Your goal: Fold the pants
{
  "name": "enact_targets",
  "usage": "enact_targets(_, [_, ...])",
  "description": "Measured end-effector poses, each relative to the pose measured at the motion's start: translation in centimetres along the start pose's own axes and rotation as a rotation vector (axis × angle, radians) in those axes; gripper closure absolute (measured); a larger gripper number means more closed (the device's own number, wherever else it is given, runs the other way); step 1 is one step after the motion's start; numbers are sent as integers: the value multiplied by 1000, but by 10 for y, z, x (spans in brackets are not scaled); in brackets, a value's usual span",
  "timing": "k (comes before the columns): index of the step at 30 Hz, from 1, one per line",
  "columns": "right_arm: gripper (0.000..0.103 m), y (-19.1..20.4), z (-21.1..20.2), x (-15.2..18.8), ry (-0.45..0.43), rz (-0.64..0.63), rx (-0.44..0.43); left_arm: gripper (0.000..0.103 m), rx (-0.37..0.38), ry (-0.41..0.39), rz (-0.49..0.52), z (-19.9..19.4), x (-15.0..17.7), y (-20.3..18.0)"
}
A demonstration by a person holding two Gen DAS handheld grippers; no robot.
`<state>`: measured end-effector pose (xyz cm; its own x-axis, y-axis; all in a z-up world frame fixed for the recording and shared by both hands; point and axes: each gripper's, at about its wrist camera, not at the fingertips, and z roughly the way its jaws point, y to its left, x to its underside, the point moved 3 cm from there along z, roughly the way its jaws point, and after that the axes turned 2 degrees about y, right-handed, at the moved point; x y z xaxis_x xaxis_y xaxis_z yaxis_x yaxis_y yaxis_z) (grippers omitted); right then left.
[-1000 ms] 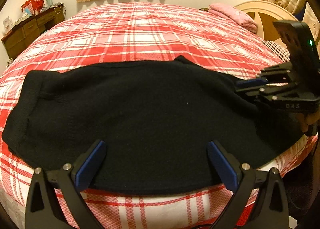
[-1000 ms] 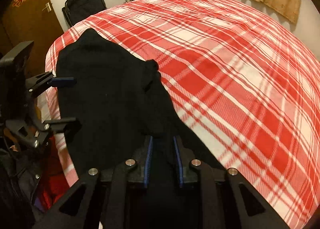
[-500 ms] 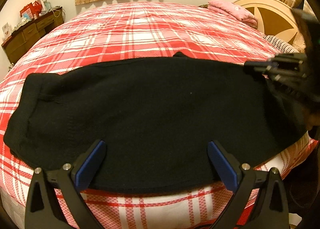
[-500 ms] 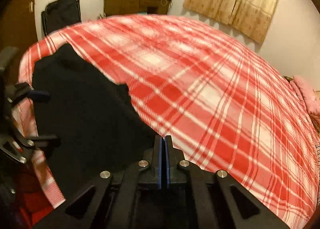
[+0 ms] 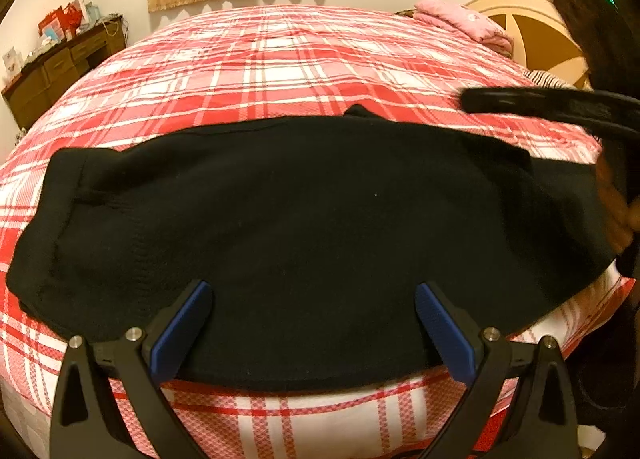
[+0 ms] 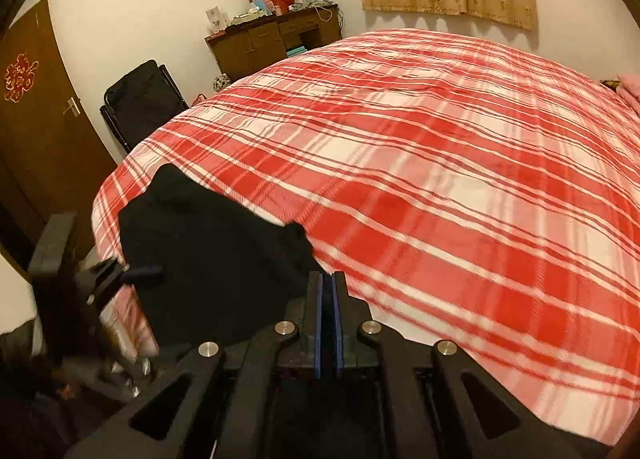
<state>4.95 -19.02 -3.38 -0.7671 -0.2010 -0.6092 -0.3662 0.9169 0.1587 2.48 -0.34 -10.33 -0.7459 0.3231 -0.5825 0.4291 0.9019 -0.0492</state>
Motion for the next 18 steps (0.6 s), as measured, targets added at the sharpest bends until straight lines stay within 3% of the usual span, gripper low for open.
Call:
enact_targets(3, [98,14,43,2,100,-9,0,0,4,-3,4,-1,1,1])
enact_targets(4, [98,17,42,-1,55,-6,13,0,7,-3,5,-1,1,1])
enact_targets(6, [98,13,40,-8,49,57,13,0,15,-3,10,-2,2,2])
enact_targets(10, [98,-18,-31,-11,-187,233,16,0,13,4,2,-2,0,2])
enact_targets(14, [97,-58,-117,24,-311,335,144,0,29,1,-35,-4,-4,4])
enact_targets(16, [90,-85,-157,57,-327,391,273,0,58,-7,-62,-8,-5,5])
enact_targets(17, [73,-96,-171,71,-330,416,320,0,74,-9,-73,-9,-7,5])
enact_targets(18, [50,-108,-188,88,-335,447,368,0,88,-9,-84,-10,-8,5])
